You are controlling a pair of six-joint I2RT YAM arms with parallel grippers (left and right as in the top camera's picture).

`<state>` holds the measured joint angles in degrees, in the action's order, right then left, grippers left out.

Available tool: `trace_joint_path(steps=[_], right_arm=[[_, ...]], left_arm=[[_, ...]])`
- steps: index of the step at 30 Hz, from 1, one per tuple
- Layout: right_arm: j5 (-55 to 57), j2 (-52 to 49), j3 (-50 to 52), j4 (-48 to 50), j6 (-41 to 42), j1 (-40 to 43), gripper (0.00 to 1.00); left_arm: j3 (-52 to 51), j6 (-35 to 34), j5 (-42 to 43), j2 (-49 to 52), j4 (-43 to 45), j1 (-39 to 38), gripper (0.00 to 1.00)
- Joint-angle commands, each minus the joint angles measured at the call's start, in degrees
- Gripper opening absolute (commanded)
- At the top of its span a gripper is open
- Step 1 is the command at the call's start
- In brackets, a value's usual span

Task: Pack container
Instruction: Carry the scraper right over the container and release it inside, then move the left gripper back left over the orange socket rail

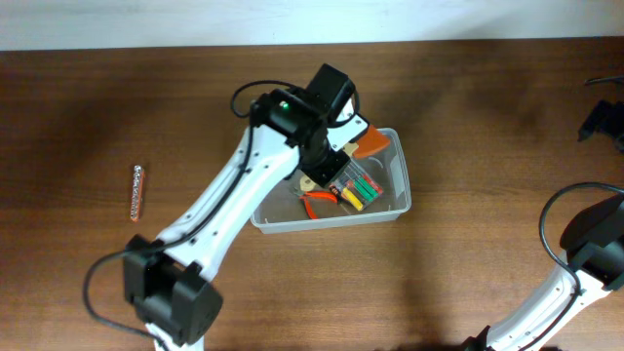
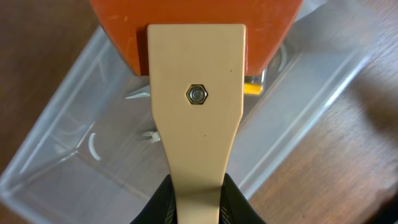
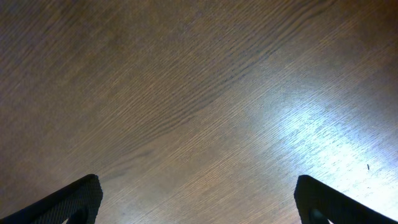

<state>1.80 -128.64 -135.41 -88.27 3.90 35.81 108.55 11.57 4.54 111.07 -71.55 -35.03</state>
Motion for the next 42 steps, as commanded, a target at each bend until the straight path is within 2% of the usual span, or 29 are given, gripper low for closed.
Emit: trace_joint_path(steps=[1,22,42], right_arm=[[-0.3,0.9,-0.1,0.0,0.2,-0.3,0.99],[-0.3,0.9,-0.1,0.0,0.2,-0.3,0.98],[-0.3,0.9,-0.1,0.0,0.2,-0.3,0.99]], left_arm=[[0.6,1.7,0.7,3.4,0.2,-0.2,0.11],[0.2,1.8,4.7,14.0,0.3,-0.2,0.11],[0.2,1.8,4.7,14.6,-2.3,-0.2,0.11]])
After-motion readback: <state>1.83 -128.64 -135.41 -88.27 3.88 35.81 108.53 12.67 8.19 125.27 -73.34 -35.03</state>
